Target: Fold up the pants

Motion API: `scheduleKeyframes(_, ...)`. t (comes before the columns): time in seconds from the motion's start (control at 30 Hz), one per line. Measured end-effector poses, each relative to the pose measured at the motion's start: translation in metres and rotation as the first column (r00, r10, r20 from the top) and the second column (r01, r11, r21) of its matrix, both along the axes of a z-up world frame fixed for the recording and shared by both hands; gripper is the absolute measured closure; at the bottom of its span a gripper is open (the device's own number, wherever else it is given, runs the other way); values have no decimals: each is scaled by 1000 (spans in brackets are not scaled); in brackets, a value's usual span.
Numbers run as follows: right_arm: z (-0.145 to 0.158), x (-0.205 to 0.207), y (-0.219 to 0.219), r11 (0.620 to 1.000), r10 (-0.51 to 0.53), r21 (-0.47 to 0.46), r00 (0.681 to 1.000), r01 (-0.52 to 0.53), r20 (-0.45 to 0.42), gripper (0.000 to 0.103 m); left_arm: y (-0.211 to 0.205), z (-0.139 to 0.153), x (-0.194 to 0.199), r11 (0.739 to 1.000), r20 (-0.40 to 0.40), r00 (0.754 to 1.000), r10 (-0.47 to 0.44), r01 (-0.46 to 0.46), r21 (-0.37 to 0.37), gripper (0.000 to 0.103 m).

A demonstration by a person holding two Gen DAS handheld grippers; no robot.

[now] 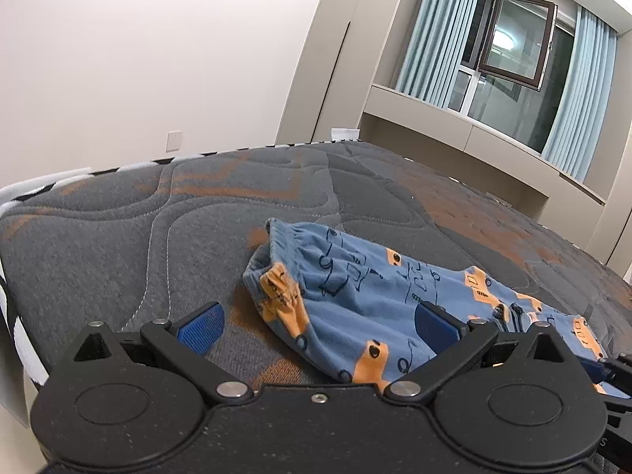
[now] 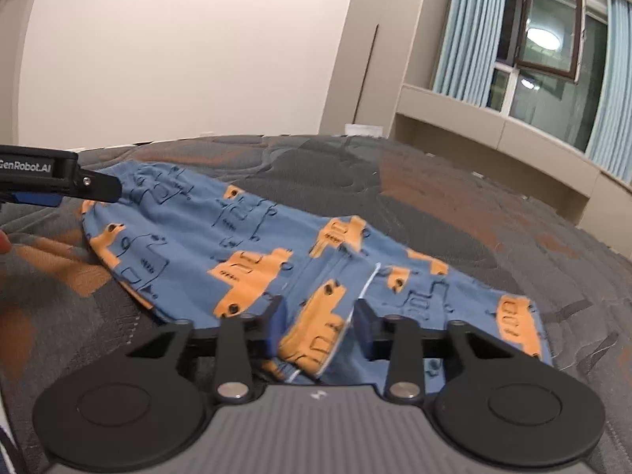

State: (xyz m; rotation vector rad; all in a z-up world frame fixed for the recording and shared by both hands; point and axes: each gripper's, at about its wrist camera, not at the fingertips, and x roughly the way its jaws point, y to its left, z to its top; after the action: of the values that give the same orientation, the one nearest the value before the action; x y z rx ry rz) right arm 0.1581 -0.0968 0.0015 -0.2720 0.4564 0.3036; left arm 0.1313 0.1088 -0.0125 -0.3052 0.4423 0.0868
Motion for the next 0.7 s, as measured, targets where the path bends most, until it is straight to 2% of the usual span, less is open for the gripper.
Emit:
scheduleKeyframes(0.1, -3, 0, 4, 1000, 12, -2, 1000, -12, -22, 84, 3, -3, -3, 1000, -5, 1000, 8, -8, -10, 1)
scheduleKeyframes(0.17, -2, 1, 2, 999, 13, 32, 999, -12, -37, 95, 6, -3, -4, 1000, -6, 1000, 14, -14, -14, 1)
scheduleKeyframes(0.23, 1, -1, -1, 998, 7, 59, 999, -5, -40, 99, 7, -3, -6, 1000, -7, 1000, 18, -18, -15, 1)
scheduleKeyframes(0.47, 8, -8, -7, 990, 13, 138, 999, -6, -53, 100, 10, -2, -9, 999, -14, 999, 36, -36, -14, 1)
scheduleKeyframes(0.63, 6, -9, -2, 992, 33, 120, 997, -24, -70, 100, 10, -5, -8, 999, -29, 999, 42, -43, -14, 1)
scheduleKeyframes(0.7, 4, -9, 2, 996, 47, 77, 996, -42, -72, 97, 9, -6, -7, 999, -33, 999, 42, -42, -9, 1)
